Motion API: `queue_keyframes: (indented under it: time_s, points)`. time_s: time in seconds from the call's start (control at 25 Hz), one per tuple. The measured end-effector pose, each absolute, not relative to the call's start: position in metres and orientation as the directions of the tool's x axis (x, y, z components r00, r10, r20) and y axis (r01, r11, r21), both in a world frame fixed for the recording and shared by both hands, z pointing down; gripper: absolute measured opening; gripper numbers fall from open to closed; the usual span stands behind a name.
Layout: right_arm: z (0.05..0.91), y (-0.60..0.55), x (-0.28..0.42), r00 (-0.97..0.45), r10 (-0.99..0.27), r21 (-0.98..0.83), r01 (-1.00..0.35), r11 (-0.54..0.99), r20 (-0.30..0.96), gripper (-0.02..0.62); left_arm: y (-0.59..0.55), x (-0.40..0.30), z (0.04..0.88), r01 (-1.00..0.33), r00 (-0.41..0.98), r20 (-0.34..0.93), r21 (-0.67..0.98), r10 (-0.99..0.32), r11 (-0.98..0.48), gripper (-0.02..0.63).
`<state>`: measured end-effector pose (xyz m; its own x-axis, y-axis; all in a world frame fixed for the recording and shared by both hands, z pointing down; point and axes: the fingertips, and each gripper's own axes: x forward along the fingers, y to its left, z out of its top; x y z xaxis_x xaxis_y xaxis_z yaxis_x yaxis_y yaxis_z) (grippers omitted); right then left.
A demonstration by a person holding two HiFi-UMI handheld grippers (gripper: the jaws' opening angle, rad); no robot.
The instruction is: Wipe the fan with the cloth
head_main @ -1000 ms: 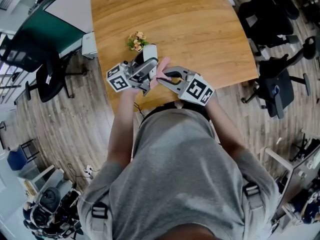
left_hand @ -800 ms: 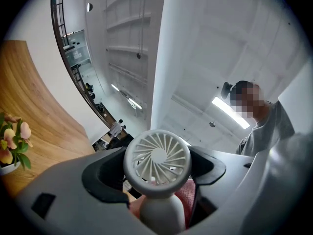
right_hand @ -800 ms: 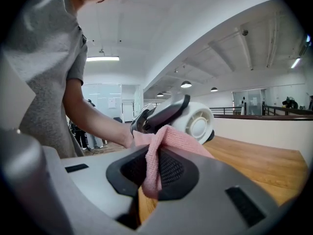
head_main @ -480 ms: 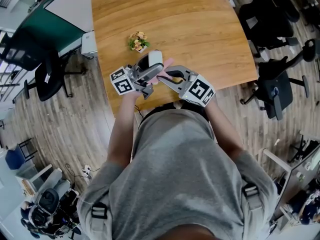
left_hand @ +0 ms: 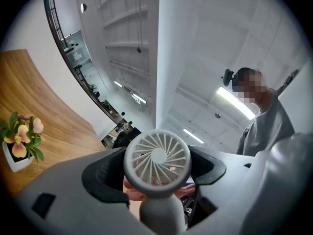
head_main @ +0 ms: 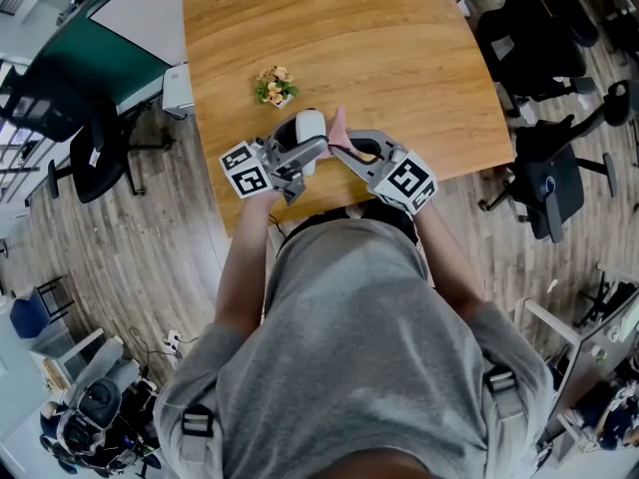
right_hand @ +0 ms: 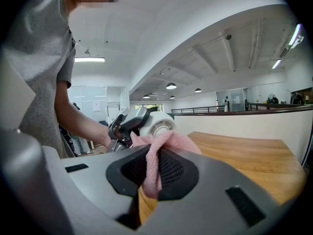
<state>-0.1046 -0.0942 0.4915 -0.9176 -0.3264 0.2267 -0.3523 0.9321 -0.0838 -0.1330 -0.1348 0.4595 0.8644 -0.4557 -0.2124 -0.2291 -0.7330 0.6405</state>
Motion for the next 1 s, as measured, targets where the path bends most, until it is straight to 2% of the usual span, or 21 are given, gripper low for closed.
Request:
queue_keyframes:
  time_s: [0.36,0.68,1.0]
  points:
    - [0.501,-0.109,-0.083,-0.892,-0.38,-0.077,-0.409,0.909,0.244,0.032,-0.137,-0.136,0.474,-0.39,0.856,-0.064,0.571,-0.513,-0.722,0.38]
    - [0.516,-0.113,-0.059,-0.856,-0.43,-0.057,-0.464,0.884,0.288,0.032,-0.137,-0.137,0.477,-0.45,0.841,-0.029,0.514,-0.54,-0.73,0.38]
    - [0.529,-0.114,-0.04,-0.823,-0.471,-0.054,-0.511,0.858,0.318,0.031,-0.13,-0.135,0.492,-0.503,0.846,0.07,0.433,-0.529,-0.747,0.38]
